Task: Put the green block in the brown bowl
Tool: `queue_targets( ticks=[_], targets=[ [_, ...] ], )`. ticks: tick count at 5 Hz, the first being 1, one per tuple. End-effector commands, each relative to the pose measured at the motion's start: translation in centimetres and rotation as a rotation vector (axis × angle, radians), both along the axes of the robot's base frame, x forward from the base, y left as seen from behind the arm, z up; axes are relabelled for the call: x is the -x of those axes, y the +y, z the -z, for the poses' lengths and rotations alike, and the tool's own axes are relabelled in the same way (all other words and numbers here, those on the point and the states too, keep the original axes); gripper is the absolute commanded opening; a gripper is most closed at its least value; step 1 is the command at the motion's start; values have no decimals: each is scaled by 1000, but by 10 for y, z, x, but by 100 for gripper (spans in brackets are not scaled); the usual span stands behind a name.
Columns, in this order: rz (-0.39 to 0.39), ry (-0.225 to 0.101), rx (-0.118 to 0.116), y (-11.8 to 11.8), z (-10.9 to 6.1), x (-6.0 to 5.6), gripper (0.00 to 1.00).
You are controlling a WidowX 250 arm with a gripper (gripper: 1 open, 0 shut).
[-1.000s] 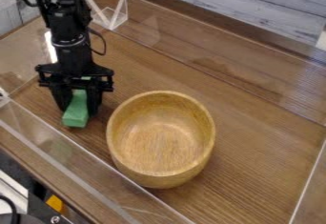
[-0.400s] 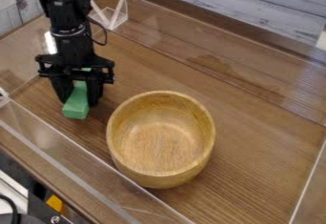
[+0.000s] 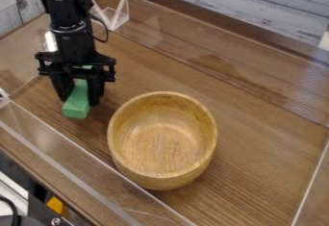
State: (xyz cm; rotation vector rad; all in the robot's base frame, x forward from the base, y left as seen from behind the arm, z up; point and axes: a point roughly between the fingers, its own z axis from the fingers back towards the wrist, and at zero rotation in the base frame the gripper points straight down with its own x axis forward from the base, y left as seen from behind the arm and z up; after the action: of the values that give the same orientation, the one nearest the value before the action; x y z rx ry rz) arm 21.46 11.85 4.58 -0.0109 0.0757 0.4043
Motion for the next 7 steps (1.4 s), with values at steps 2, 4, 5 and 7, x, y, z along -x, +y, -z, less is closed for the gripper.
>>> queue_targets(
  ticks=[2,4,5,7],
  targets=[
    [48,-59,-40,-9,-24,-15,0],
    [103,-58,-16,-15,-39,-14,0],
    [94,-54,-6,-29,-42,-14,0],
    [106,-36,4,-55,-44,-5,0]
  ],
)
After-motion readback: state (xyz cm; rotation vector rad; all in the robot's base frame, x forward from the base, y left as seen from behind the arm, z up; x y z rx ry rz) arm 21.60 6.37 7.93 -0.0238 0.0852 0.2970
